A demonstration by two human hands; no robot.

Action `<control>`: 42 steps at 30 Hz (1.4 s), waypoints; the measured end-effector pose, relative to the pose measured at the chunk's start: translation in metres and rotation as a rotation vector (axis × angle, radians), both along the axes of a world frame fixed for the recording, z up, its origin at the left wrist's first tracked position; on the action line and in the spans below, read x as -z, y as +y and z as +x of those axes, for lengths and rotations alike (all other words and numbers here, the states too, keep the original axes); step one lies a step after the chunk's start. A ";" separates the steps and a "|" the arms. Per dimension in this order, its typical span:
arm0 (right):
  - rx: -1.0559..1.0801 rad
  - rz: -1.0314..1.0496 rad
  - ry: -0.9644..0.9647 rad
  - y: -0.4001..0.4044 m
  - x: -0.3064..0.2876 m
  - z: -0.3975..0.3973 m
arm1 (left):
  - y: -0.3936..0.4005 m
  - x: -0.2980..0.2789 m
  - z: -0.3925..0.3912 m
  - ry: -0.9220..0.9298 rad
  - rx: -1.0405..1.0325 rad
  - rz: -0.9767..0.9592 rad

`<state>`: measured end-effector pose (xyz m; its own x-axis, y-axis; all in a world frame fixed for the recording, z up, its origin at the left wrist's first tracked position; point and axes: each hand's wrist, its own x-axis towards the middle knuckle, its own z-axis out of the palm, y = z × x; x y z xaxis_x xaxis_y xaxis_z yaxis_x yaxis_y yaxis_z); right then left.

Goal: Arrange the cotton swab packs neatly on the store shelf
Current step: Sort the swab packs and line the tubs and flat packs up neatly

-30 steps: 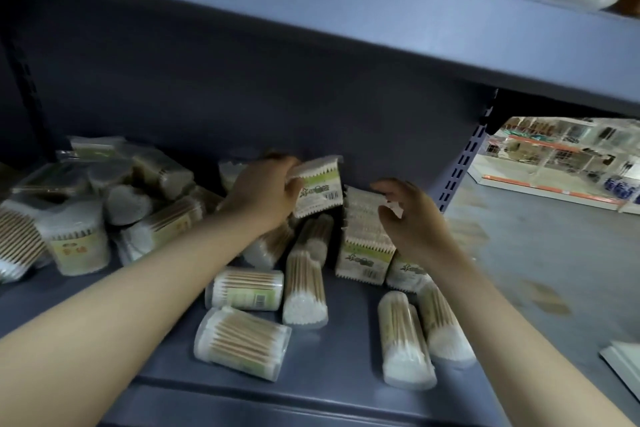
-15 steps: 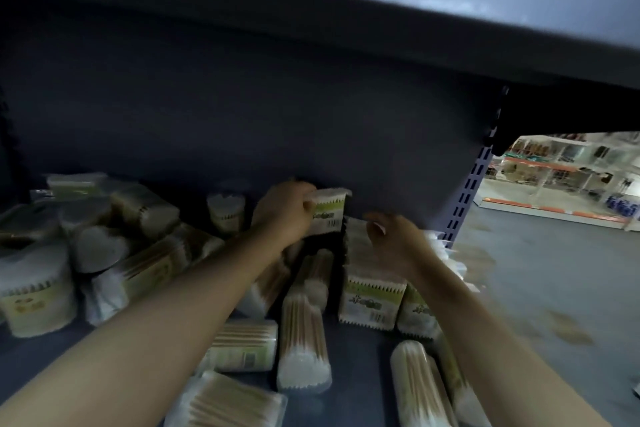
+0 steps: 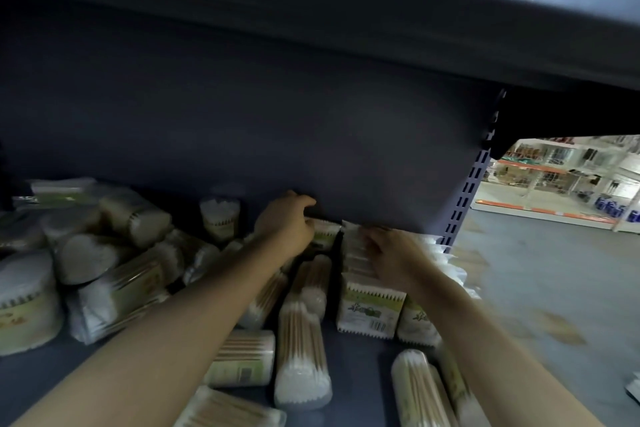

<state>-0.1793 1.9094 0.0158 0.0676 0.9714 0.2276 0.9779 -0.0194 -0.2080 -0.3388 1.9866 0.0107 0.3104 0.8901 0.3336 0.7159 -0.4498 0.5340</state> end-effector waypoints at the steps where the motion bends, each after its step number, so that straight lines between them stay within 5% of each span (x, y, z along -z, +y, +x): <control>1: 0.001 -0.001 0.004 0.000 -0.001 -0.001 | -0.001 -0.001 0.000 -0.016 -0.004 0.027; 14: 0.038 -0.041 0.036 -0.004 -0.003 -0.004 | -0.009 0.020 -0.011 0.178 0.091 0.255; 25: 0.031 -0.034 0.036 -0.004 -0.003 -0.005 | 0.002 0.018 -0.016 0.226 0.062 0.139; 36: 0.024 -0.031 0.020 -0.003 -0.003 -0.004 | -0.001 0.018 -0.007 0.082 0.183 0.025; 42: 0.044 -0.035 0.049 -0.003 -0.002 -0.004 | -0.004 0.016 -0.004 0.220 0.192 0.091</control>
<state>-0.1835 1.9062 0.0179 0.1202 0.9747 0.1887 0.9647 -0.0698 -0.2539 -0.3427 1.9824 -0.0056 0.5437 0.7777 0.3157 0.7069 -0.6271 0.3272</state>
